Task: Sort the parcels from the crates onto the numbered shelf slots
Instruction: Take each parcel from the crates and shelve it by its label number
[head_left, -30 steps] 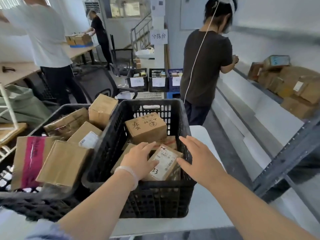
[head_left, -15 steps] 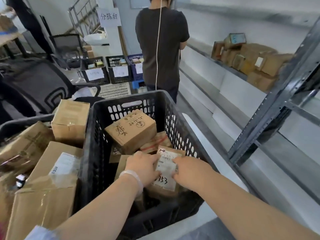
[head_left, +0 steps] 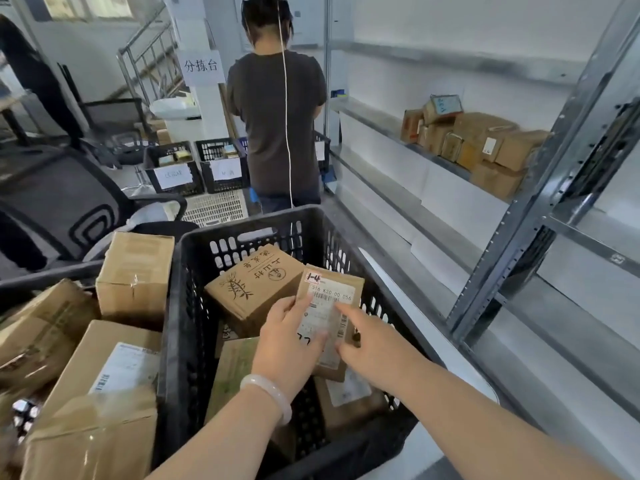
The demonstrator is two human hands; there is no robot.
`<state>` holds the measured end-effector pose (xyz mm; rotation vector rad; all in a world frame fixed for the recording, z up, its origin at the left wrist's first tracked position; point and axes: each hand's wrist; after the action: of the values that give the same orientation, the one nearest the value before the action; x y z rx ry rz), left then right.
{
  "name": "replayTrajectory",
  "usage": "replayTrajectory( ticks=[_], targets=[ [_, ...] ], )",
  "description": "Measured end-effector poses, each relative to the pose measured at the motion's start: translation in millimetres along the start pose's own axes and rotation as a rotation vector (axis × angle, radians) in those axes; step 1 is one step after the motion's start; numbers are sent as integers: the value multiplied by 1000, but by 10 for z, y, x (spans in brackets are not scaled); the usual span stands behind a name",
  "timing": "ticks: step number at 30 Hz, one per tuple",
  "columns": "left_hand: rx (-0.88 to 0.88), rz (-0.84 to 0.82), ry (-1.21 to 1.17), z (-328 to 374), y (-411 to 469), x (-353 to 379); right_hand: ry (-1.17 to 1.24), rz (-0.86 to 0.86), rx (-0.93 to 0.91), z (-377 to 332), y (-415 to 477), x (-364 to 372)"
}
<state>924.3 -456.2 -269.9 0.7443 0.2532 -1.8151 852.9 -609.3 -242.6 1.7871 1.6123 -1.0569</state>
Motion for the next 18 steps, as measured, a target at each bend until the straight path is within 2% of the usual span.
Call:
replayTrajectory(
  ticks=[4, 7, 11, 18],
  targets=[
    [185, 193, -73, 287, 84, -105, 49, 236, -130, -127, -90, -231],
    [286, 218, -149, 616, 215, -126, 58, 434, -184, -114, -177, -496],
    [411, 155, -218, 1173, 363, 58, 85, 626, -181, 82, -402, -924],
    [563, -90, -383, 2343, 305, 834, 60, 922, -126, 823, -1132, -1753]
  ],
)
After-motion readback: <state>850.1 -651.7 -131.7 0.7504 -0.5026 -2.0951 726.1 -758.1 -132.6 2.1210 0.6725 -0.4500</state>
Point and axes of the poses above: each hand's wrist, its own y-axis towards the middle knuckle, its own x-axis out of the palm, z = x × y, and after that the axes turned 5 degrees about -y, right-handed
